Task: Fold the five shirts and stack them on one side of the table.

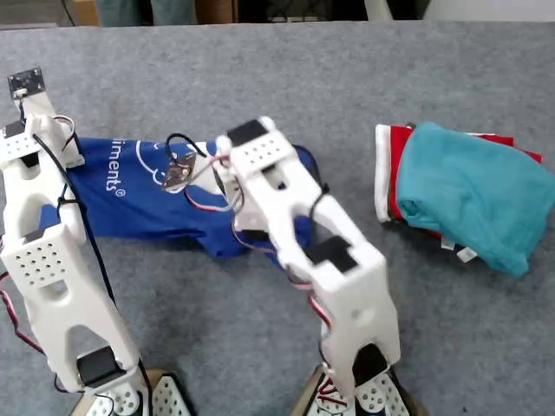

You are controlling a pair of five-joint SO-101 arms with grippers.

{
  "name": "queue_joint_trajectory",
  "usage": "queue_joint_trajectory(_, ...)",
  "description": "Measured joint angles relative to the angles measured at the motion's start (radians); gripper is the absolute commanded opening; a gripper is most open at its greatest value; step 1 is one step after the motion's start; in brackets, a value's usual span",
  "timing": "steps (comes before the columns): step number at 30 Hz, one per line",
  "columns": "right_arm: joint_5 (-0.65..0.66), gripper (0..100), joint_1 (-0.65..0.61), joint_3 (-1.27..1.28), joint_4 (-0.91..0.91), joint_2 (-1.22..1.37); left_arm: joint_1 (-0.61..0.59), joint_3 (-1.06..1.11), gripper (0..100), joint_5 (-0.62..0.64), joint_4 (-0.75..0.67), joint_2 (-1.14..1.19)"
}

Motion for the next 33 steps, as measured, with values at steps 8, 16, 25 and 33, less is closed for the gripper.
queue_joint_trajectory(8, 0.121, 1.5, 0.011, -0.400, 0.061, 0.244, 0.000, 0.000, 3, 0.000, 0.000, 0.000)
queue_joint_trajectory(16, 0.137, 7.1, 0.011, -0.582, 0.061, 0.278, 0.000, 0.000, 3, 0.000, 0.000, 0.000)
queue_joint_trajectory(25, 0.069, 26.0, 0.020, -0.591, -0.087, 0.327, 0.000, 0.000, 3, 0.000, 0.000, 0.000)
queue_joint_trajectory(33, -0.256, 25.3, 0.084, -0.687, -0.184, 0.327, 0.000, 0.000, 3, 0.000, 0.000, 0.000)
